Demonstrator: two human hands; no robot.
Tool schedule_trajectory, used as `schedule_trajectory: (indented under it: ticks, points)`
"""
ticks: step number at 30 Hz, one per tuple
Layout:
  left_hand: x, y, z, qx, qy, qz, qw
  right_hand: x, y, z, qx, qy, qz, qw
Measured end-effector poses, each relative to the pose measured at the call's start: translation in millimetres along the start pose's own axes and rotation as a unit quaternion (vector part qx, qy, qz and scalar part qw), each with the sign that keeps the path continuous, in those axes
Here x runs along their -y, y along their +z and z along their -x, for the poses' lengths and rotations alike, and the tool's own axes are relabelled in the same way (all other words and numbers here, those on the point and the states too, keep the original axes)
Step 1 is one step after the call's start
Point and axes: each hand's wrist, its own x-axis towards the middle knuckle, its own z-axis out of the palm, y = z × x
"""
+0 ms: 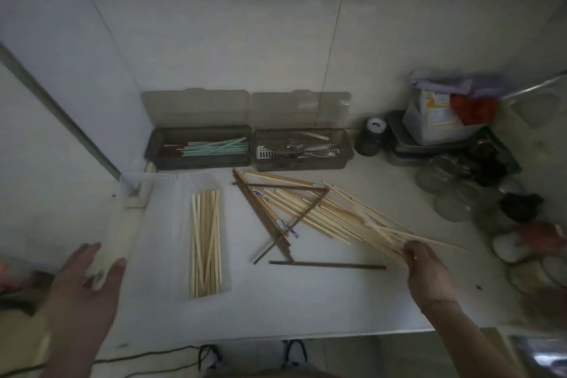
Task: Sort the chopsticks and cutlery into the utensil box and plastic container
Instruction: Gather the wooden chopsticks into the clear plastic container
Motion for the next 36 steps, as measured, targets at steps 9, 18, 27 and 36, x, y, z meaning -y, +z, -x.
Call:
schedule_trajectory:
  ticks: [9, 18, 27, 36]
  points:
    - [-25.6, -13.0, 9.3, -0.014, -0.020, 0.051, 0.998, 220.5, 5.0, 24.3, 0.010, -0.330, -0.299, 0.895]
    - [-26.9, -16.2, -5.5, 0.034, -0.059, 0.164, 0.984, 325.4, 66.8, 41.4, 0.227, -0.409, 0.216, 0.857]
    - [-13.7, -7.5, -35.8, 0.066, -0.051, 0.202, 0.976, 310.4, 74.0, 40.0, 0.240, -0.427, 0.189, 0.851]
    - [-30.7, 13.1, -42.9, 0.113, -0.126, 0.224, 0.960, 156.0, 34.5, -2.2, -0.073, -0.207, -0.045, 0.975]
